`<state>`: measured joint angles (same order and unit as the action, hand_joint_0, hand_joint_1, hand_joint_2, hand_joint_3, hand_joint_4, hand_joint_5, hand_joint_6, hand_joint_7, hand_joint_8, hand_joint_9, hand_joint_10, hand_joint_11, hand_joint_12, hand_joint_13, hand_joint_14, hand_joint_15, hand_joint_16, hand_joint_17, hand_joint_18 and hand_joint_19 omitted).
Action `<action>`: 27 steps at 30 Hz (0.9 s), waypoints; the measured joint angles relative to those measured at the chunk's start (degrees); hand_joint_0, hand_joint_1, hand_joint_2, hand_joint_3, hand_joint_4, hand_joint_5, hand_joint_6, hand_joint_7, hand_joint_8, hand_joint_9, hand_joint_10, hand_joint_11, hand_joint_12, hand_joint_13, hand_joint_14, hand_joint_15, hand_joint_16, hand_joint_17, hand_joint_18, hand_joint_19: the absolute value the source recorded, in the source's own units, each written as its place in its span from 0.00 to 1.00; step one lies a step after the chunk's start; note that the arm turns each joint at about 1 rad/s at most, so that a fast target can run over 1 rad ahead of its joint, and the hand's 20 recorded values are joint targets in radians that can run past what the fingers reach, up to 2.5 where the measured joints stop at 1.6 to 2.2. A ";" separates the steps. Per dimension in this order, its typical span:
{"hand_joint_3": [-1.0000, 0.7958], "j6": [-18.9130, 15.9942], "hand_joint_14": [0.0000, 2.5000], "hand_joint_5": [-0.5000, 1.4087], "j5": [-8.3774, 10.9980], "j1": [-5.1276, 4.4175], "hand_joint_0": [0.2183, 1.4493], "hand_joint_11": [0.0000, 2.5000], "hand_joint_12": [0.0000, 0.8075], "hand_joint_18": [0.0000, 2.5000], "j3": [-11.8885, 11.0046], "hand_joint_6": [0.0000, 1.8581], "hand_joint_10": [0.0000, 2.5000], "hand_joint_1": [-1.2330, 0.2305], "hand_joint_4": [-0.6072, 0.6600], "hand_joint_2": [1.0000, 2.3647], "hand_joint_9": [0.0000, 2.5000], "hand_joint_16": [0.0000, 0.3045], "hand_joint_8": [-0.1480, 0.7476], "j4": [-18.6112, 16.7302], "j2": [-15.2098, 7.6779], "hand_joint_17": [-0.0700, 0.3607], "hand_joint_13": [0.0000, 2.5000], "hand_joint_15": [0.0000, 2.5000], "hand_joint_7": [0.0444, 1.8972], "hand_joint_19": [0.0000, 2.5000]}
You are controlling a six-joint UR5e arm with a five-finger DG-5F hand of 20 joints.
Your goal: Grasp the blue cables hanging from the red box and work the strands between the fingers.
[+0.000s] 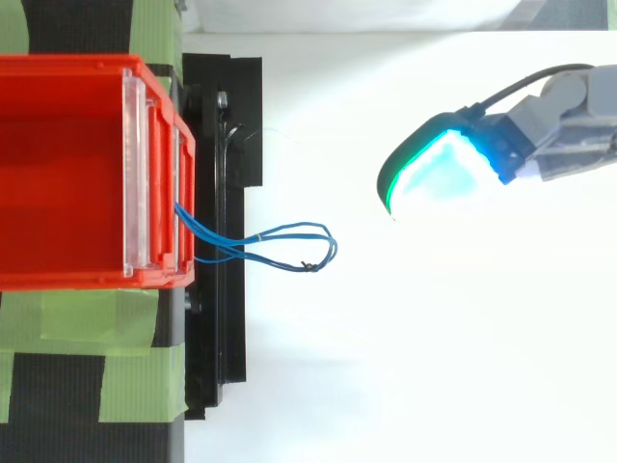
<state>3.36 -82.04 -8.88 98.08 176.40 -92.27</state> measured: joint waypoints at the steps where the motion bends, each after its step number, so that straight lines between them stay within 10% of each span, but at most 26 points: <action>1: 0.00 0.03 0.00 0.01 0.01 0.02 0.33 0.04 0.44 0.00 0.62 0.00 0.00 0.66 0.59 0.00 0.00 0.23 0.49 -0.99 0.00 0.53 0.00 0.09 0.34 0.09; 8: 0.00 0.25 0.00 0.01 0.57 -0.11 0.33 0.04 0.44 0.00 6.59 0.00 0.00 0.66 0.59 0.00 0.00 0.23 0.49 -9.01 -0.02 0.53 0.00 0.09 0.34 0.09; 20: 0.00 0.54 0.00 0.02 9.37 -1.08 0.33 0.04 0.44 0.00 13.45 0.00 0.00 0.66 0.59 0.00 0.00 0.23 0.50 -17.26 -0.68 0.53 0.00 0.09 0.34 0.09; 27: 0.00 -0.64 0.00 0.02 11.06 -1.62 0.33 0.05 0.44 0.00 14.86 0.00 0.00 0.66 0.59 0.00 0.00 0.23 0.50 -20.79 -5.99 0.53 0.00 0.09 0.34 0.09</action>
<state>2.72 -70.98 -10.49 112.94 155.61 -98.25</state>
